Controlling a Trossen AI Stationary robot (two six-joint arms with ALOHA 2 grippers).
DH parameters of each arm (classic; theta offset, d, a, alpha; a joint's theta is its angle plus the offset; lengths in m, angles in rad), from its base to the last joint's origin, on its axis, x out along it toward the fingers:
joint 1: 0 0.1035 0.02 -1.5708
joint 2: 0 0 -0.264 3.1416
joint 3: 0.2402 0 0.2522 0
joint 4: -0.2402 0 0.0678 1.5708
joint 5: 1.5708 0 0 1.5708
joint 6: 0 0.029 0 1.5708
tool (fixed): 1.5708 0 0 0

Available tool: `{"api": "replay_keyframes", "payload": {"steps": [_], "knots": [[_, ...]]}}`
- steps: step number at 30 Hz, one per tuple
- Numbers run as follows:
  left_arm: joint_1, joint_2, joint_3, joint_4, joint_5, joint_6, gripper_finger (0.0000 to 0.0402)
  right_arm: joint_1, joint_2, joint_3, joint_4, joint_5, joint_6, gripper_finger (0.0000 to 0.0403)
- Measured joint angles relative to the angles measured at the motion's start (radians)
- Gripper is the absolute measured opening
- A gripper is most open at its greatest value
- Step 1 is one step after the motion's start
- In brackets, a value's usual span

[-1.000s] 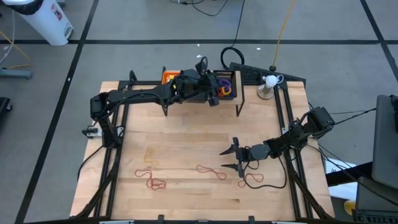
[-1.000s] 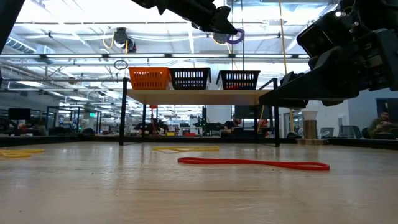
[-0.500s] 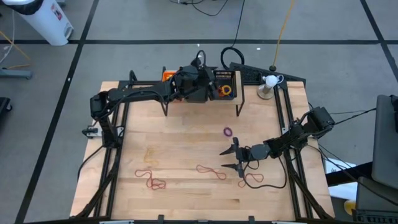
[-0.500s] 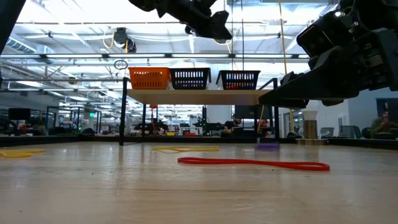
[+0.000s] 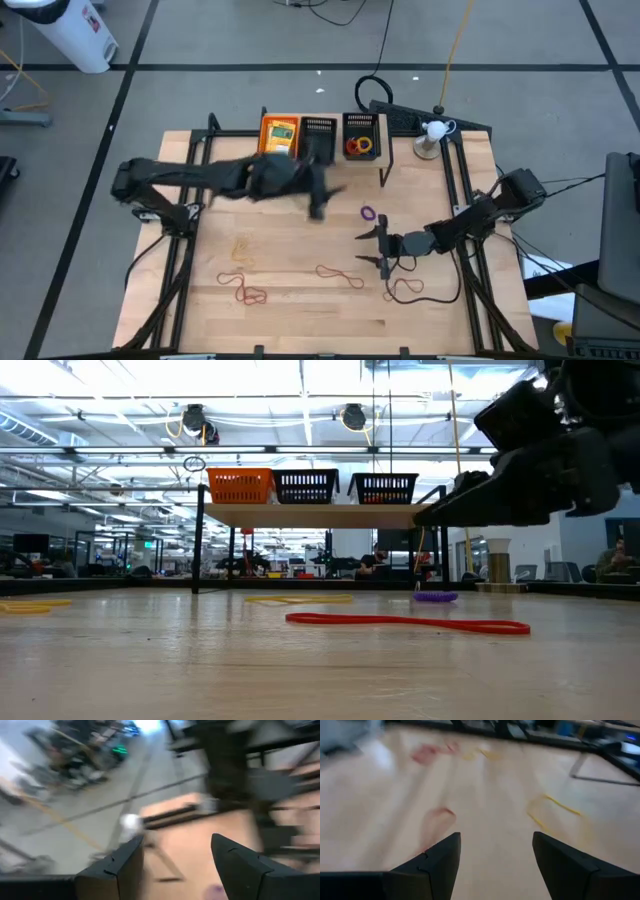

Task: Pick & Place Office Desk Supplies
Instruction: Put the violet spring keychain into the right black bin on the shelf

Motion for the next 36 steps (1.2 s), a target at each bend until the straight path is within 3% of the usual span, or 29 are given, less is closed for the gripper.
{"api": "replay_keyframes", "payload": {"steps": [3,7,11,18,30,36], "knots": [[-0.119,-0.028,0.0,-0.128,-0.04,-0.128,0.0225,0.0,-0.12,0.092,-0.381,0.108,-0.014,0.0238],[-0.259,-0.018,0.0,-0.261,-0.228,-0.244,0.0225,-0.004,-0.204,0.273,-0.912,0.271,0.027,0.0233],[-0.349,0.018,-0.001,-0.355,-0.441,-0.334,0.0225,-0.038,-0.215,0.381,-1.157,0.261,0.065,0.0223],[-0.402,0.058,-0.002,-0.455,-0.717,-0.496,0.0225,-0.144,-0.154,0.378,-1.24,-0.042,0.118,0.021],[-0.399,0.057,-0.002,-0.554,-0.715,-0.596,0.0225,-0.27,0.005,0.363,-1.18,-0.068,0.011,0.0212],[-0.399,0.057,-0.003,-0.556,-0.702,-0.61,0.0225,-0.329,0.002,0.362,-1.162,-0.188,0.006,0.0206]]}}
